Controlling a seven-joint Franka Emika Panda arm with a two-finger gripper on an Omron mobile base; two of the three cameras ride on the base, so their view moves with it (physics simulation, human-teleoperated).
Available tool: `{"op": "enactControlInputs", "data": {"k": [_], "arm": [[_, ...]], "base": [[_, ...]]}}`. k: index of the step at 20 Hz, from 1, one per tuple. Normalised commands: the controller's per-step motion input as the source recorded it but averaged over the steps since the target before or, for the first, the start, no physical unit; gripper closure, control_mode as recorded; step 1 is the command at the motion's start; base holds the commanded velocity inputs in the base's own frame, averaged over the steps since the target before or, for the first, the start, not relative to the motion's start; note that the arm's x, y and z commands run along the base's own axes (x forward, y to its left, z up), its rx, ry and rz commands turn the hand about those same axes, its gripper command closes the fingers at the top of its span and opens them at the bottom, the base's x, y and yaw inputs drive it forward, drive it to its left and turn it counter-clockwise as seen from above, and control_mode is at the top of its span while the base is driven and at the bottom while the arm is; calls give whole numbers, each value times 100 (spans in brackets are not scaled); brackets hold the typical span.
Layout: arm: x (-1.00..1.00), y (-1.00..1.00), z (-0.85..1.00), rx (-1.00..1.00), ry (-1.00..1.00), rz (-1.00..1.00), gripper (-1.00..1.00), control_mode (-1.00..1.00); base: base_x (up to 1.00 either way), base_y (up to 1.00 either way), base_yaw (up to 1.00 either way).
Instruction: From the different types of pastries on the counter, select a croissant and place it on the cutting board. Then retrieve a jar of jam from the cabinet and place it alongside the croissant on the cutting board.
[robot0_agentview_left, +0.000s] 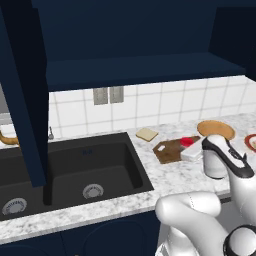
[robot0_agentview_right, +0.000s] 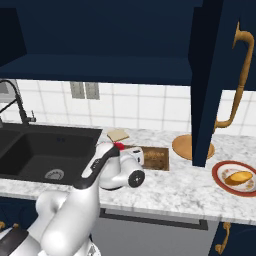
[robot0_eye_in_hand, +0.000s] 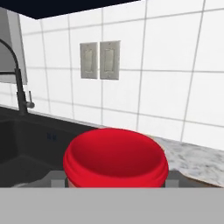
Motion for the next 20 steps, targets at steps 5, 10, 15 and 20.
{"op": "enactControlInputs", "data": {"k": [5, 10, 15, 20], "arm": [[22, 0, -17, 0, 0, 0, 100, -100], [19, -7, -11, 0, -1, 0, 100, -100], [8, -30, -14, 0, -5, 0, 100, -100], [10, -5, -7, 0, -1, 0, 100, -100]], "base": [[0, 0, 0], [0, 0, 0], [0, 0, 0], [0, 0, 0]]}}
